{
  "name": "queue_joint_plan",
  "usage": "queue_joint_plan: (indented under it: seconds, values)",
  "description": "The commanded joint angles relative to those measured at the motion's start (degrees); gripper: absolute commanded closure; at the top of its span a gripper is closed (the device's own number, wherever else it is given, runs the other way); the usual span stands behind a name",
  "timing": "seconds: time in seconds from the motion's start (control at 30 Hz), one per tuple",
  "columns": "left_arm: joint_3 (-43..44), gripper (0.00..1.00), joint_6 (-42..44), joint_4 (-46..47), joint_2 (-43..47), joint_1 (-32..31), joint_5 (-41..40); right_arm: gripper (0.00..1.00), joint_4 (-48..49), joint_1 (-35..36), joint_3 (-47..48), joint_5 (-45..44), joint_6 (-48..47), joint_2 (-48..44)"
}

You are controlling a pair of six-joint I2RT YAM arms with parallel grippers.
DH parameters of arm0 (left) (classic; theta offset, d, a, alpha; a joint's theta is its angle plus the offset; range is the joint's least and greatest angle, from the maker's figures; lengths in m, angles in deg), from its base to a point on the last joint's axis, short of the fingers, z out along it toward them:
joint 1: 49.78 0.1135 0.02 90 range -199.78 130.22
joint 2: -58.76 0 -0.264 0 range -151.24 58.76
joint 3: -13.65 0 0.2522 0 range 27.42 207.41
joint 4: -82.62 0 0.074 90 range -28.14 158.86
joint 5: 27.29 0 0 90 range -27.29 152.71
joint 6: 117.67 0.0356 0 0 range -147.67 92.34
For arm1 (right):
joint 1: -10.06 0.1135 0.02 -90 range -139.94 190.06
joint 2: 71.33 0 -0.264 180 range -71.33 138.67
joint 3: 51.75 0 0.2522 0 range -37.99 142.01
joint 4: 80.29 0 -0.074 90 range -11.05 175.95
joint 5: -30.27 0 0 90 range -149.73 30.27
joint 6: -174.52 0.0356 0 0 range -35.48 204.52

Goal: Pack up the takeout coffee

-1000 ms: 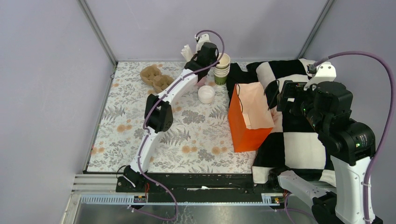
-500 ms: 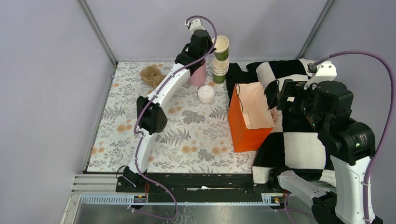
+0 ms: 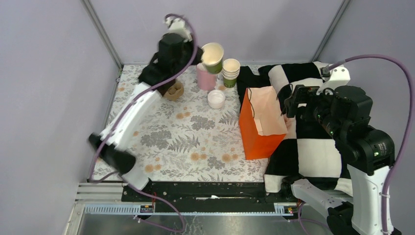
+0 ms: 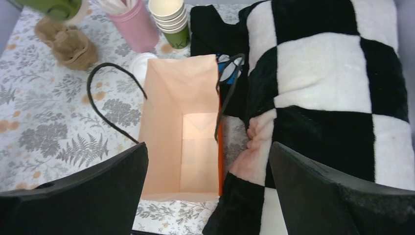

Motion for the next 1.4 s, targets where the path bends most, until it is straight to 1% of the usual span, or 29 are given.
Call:
queue_joint_plan:
  seconds: [0.0, 0.13, 0.27, 0.33, 0.47, 0.6, 0.73, 0.87, 1.03, 1.13, 1.27, 1.37]
  values:
    - [-17.15, 1.0, 1.77, -3.68, 17.02, 1.91, 5.27, 0.0, 3.28, -0.23, -0.24, 6.33, 1.84, 0.45]
    - [-37.71, 1.0, -0.98, -2.72, 33.04, 2.15, 5.34, 0.0, 3.32, -0.23, -0.26, 10.88, 3.25, 0.95]
    - [-53.67, 1.0, -4.73, -2.75, 48.18, 2.15, 1.09, 0.0, 2.8, -0.28, -1.06, 15.11, 4.82, 0.67]
    - [-61.75, 1.0, -6.65, -1.97, 54.37, 2.16, 1.45, 0.0, 2.69, -0.25, -1.92, 16.81, 5.94, 0.55]
    - [-73.52, 1.0, -7.03, -0.78, 62.14, 2.15, 1.64, 0.0, 1.35, -0.26, -2.1, 21.16, 8.54, 1.31]
    - [-81.19, 1.0, -5.39, 4.15, 64.88, 2.15, -0.87, 0.0, 0.67, -0.24, -2.47, 24.08, 10.38, 1.63]
    - [-83.0, 1.0, -4.4, 8.6, 61.68, 2.07, -0.59, 0.0, 0.37, -0.26, -1.8, 26.76, 11.79, 2.51]
    - [-87.22, 1.0, -2.43, 13.19, 60.43, 1.97, -3.13, 0.0, 1.13, -0.22, -2.35, 29.0, 12.7, 3.14]
    - [-89.11, 1.0, -2.65, 13.97, 60.19, 1.89, -4.59, 0.0, 1.43, -0.22, -0.8, 30.28, 12.86, 4.52]
    - [-90.12, 0.95, -3.89, 14.03, 60.3, 1.89, -4.93, 0.0, 1.41, -0.23, 1.67, 31.05, 12.3, 6.49]
    - [-90.5, 0.92, -5.55, 12.41, 60.92, 1.82, -5.02, 0.01, 1.34, -0.23, 8.18, 32.81, 11.45, 10.88]
    - [-89.97, 0.83, -6.54, 10.92, 61.12, 1.73, -5.61, 0.03, 0.67, -0.15, 14.28, 33.24, 10.91, 15.43]
